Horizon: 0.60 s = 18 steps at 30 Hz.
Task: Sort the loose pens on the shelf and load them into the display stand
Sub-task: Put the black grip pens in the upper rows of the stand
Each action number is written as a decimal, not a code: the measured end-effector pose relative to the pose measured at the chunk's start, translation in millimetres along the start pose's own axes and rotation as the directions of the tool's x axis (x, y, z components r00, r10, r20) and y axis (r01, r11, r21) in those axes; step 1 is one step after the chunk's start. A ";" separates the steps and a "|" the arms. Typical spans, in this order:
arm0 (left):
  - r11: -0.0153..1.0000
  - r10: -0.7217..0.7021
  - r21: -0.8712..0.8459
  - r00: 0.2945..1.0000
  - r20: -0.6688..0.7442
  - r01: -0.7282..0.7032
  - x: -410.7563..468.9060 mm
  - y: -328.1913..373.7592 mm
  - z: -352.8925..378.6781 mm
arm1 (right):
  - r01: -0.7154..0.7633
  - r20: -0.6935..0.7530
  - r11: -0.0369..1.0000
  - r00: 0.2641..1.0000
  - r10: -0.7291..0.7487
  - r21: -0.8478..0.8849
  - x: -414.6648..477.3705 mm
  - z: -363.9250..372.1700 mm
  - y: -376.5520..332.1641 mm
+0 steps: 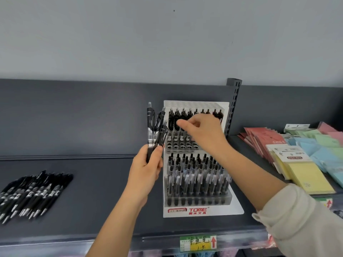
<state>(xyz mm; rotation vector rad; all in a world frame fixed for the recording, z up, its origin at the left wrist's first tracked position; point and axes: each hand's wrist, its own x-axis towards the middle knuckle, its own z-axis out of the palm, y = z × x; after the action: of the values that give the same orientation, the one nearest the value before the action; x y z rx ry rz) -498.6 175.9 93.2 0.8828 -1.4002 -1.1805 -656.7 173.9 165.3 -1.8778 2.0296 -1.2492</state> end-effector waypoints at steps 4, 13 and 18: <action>1.000 0.026 -0.011 0.999 0.041 -0.026 -0.8 2.1 7.1 | -0.056 0.230 0.956 0.973 -0.012 0.287 -17.5 11.7 -16.8; 0.997 0.070 -0.010 0.997 -0.044 -0.071 11.3 4.0 12.0 | -0.140 0.124 0.864 0.988 0.091 0.483 -4.8 -25.0 -5.1; 0.990 0.073 0.130 0.991 -0.116 -0.058 15.8 11.4 10.5 | -0.005 -0.208 0.938 0.975 0.082 0.348 19.8 -53.0 21.5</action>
<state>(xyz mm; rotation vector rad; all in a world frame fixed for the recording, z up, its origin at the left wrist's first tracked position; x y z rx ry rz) -510.7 165.6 108.7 0.9728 -1.4062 -0.9808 -708.8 180.1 195.5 -1.5846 1.7804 -1.7364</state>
